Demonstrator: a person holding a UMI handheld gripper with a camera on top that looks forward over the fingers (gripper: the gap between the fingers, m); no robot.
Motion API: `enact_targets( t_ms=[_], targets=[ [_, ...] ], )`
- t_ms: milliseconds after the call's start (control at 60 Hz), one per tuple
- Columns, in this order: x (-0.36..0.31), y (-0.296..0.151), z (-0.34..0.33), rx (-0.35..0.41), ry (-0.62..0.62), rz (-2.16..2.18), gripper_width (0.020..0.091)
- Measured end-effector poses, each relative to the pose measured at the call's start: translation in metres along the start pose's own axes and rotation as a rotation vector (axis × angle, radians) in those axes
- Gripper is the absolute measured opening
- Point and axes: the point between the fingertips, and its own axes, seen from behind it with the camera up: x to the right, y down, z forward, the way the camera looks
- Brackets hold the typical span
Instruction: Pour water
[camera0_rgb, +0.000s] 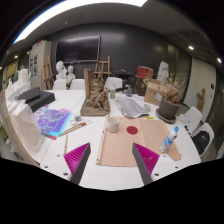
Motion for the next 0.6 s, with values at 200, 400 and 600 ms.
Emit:
enact_targets(
  t_ms=[200, 400, 600],
  targets=[
    [0.050, 0.019, 0.015, -0.015, 0.042, 0.025, 0.0859],
    [0.149, 0.054, 0.043, -0.003, 0.125, 0.052, 0.0861],
    [0.263, 0.092, 0.090, 0.038, 0.222, 0.064, 0.0860]
  ],
)
